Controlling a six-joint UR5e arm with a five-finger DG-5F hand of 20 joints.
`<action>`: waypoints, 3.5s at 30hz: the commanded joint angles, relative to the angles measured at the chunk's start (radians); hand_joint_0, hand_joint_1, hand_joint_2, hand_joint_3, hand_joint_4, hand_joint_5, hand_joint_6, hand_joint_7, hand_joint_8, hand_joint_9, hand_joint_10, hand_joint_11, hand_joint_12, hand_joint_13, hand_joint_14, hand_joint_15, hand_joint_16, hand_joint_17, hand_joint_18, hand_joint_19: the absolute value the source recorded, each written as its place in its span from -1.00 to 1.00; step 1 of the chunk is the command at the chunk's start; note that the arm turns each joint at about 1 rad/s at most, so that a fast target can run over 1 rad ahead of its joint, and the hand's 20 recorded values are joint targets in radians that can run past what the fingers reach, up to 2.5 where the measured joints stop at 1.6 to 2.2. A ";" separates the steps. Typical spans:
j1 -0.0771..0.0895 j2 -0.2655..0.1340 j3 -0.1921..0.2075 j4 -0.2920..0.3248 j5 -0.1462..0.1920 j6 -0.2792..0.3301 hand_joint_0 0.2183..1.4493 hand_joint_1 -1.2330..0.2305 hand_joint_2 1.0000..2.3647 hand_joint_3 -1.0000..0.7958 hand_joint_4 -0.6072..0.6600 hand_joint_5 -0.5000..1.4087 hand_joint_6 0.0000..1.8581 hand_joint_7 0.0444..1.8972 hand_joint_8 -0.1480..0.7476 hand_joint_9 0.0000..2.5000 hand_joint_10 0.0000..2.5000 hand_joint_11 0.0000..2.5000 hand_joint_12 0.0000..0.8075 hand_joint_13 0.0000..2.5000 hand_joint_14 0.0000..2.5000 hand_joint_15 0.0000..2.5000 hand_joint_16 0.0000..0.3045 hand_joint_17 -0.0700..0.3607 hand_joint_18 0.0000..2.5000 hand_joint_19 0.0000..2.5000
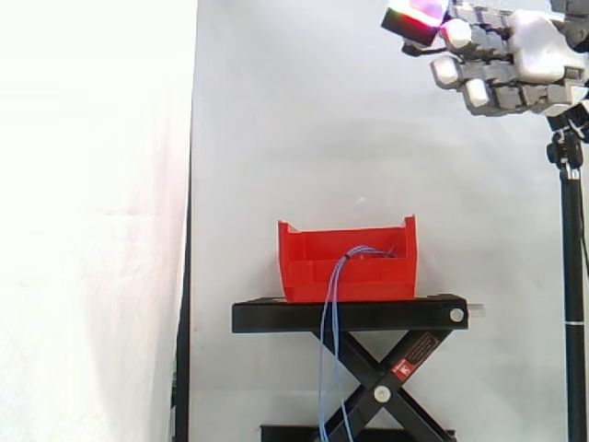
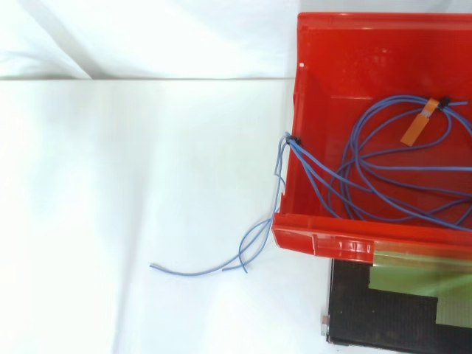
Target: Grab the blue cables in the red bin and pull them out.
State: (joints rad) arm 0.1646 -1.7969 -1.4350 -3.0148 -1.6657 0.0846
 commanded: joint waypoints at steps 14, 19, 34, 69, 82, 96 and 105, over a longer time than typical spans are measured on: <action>0.004 -0.131 0.008 0.112 0.014 -0.174 -0.13 -0.56 -1.00 -1.00 0.42 0.08 -0.99 -0.55 -0.01 -0.30 -0.98 -0.25 -0.08 -0.45 -0.98 -0.49 -0.70 -0.20 -0.67 -0.50; 0.004 -0.131 0.008 0.108 0.015 -0.222 -0.16 -0.58 -1.00 -1.00 0.41 0.06 -0.99 -0.57 0.00 -0.26 -0.99 -0.12 -0.02 -0.26 -0.98 -0.27 -0.69 -0.19 -0.61 -0.43; 0.000 -0.133 0.008 0.071 0.021 -0.461 -0.16 -0.57 -1.00 -1.00 0.42 0.07 -0.99 -0.58 0.00 -0.25 -0.99 -0.10 -0.04 -0.12 -0.98 -0.08 -0.69 -0.18 -0.57 -0.40; 0.006 -0.418 0.262 0.286 -0.006 -1.135 -0.16 -0.51 -1.00 -1.00 0.38 0.06 -0.99 -0.65 0.02 -0.36 -0.98 -0.34 0.00 -0.31 -0.98 -0.31 -0.69 -0.18 -0.62 -0.41; -0.005 -0.449 0.281 0.278 -0.029 -1.274 -0.16 -0.50 -1.00 -1.00 0.37 0.06 -0.99 -0.66 0.02 -0.36 -0.98 -0.36 -0.01 -0.33 -0.98 -0.33 -0.69 -0.18 -0.62 -0.41; -0.017 -0.512 0.283 0.366 -0.065 -1.386 -0.15 -0.51 -1.00 -1.00 0.34 0.07 -0.99 -0.67 0.00 -0.39 -0.99 -0.40 -0.03 -0.44 -0.98 -0.41 -0.68 -0.17 -0.64 -0.42; -0.056 -0.513 0.281 0.410 -0.140 -1.651 -0.16 -0.53 -1.00 -1.00 0.29 0.08 -0.99 -0.68 -0.02 -0.45 -0.98 -0.47 -0.06 -0.58 -0.98 -0.52 -0.67 -0.16 -0.67 -0.44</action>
State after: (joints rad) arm 0.1240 -2.3094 -1.1526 -2.6256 -1.7792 -1.4204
